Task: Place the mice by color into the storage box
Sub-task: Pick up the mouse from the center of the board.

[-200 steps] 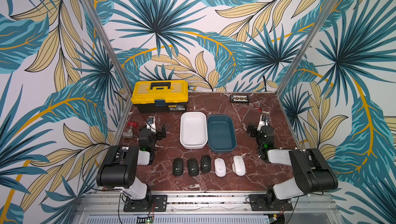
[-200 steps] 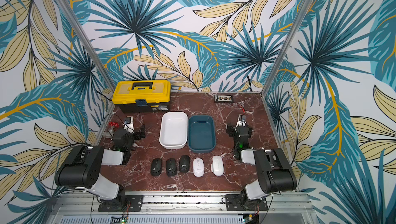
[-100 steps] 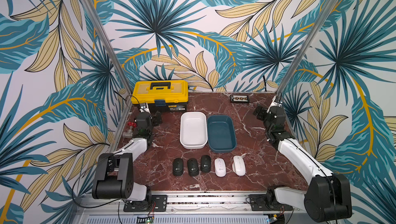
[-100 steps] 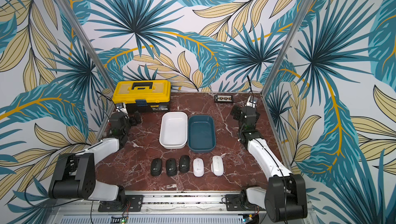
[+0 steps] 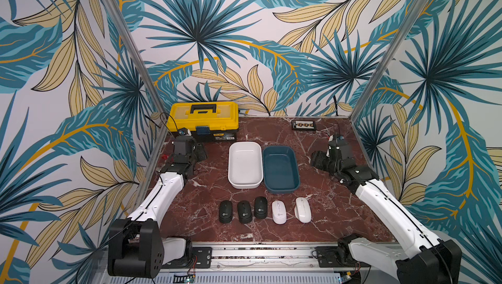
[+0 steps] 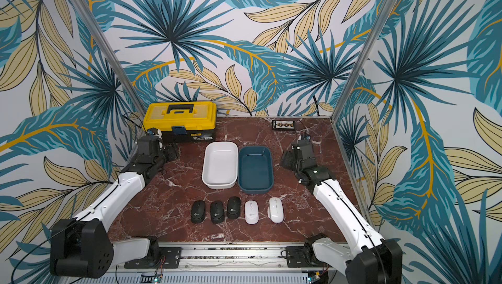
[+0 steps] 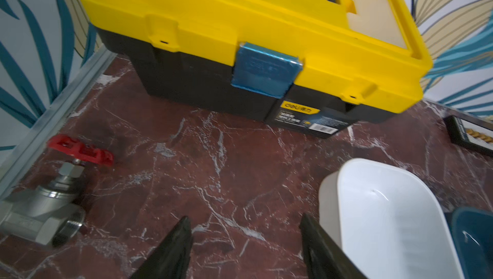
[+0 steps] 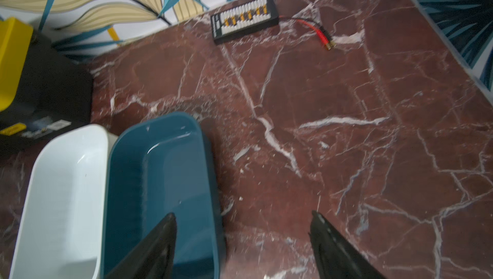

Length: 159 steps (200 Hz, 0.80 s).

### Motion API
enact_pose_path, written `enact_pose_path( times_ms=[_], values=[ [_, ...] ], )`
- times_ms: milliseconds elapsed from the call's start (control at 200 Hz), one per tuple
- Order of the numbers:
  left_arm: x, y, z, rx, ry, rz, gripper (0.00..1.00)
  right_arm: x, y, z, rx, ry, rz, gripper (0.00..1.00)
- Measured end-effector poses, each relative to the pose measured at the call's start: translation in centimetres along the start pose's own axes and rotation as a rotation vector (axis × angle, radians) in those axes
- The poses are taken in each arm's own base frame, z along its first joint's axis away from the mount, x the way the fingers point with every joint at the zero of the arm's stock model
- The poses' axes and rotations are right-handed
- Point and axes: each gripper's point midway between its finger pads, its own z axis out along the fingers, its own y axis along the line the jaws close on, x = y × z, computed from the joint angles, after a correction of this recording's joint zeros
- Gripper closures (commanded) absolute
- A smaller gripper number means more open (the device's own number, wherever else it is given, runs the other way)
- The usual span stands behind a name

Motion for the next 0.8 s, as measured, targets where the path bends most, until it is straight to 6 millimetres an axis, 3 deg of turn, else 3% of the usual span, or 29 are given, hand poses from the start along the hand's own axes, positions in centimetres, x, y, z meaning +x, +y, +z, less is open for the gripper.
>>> enact_pose_path(
  times_ms=[120, 255, 376, 551, 676, 796],
  values=[
    [0.1, -1.8, -1.3, 0.028, 0.017, 0.009, 0.32, 3.4, -0.9, -1.9, 0.052, 0.092, -0.003, 0.25],
    [0.3, -1.9, -2.4, 0.018, 0.025, 0.004, 0.31, 8.1, -1.7, -3.8, 0.099, 0.201, -0.048, 0.27],
    [0.6, -1.8, -3.1, 0.008, 0.031, -0.013, 0.31, 12.3, -2.5, -4.3, 0.132, 0.309, -0.096, 0.27],
    [1.0, -2.6, -3.5, 0.023, 0.044, -0.03, 0.31, 17.7, -2.1, -4.4, 0.111, 0.432, -0.191, 0.24],
    [0.5, -3.3, -3.9, 0.037, 0.034, -0.039, 0.31, 20.6, -1.5, -4.2, 0.062, 0.489, -0.237, 0.23],
    [0.2, -3.4, -4.1, 0.04, 0.028, -0.043, 0.3, 21.7, -1.1, -3.7, 0.033, 0.506, -0.235, 0.2]
  ],
)
